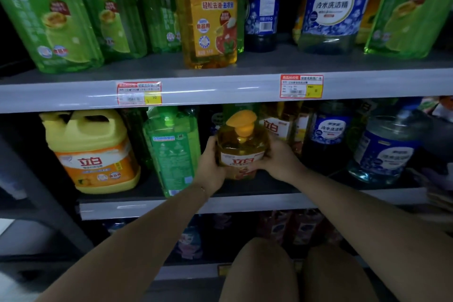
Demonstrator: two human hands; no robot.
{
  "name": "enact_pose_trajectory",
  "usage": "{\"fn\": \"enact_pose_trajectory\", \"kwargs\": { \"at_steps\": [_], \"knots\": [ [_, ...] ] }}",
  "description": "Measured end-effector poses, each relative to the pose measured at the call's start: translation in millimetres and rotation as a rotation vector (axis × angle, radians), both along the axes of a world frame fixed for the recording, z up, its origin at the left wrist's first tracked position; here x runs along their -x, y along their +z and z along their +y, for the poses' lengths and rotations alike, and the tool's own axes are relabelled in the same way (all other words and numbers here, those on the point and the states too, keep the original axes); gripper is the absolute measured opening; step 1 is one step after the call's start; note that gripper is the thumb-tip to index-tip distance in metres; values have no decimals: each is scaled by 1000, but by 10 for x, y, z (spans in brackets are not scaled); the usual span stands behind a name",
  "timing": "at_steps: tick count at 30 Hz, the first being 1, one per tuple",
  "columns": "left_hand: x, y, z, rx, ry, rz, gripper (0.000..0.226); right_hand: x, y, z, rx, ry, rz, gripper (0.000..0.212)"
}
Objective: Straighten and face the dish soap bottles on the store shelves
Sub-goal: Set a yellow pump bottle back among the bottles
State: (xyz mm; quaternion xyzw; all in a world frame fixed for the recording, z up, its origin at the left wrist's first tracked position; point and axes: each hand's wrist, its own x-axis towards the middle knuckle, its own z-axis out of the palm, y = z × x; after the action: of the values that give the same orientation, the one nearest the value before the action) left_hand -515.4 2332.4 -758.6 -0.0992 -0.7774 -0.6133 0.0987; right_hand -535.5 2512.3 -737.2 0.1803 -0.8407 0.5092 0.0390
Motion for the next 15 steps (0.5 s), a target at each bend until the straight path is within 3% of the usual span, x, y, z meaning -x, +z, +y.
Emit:
{"fn": "enact_pose_trajectory", "kwargs": {
  "at_steps": [5, 8, 12, 15],
  "knots": [
    [187, 19, 14, 133, 101, -91, 80, 345, -25, -63, -66, -14, -108, 60],
    [276, 47, 65, 175, 166, -183, 70, 450, -9, -130, -137, -42, -150, 57],
    [322, 126, 180, 281, 231, -269, 57, 471, -72, -237, -221, -125, -86, 55],
    [312, 173, 239, 360, 289, -321, 47, 421, -123, -293, -403, -212, -17, 53]
  ]
}}
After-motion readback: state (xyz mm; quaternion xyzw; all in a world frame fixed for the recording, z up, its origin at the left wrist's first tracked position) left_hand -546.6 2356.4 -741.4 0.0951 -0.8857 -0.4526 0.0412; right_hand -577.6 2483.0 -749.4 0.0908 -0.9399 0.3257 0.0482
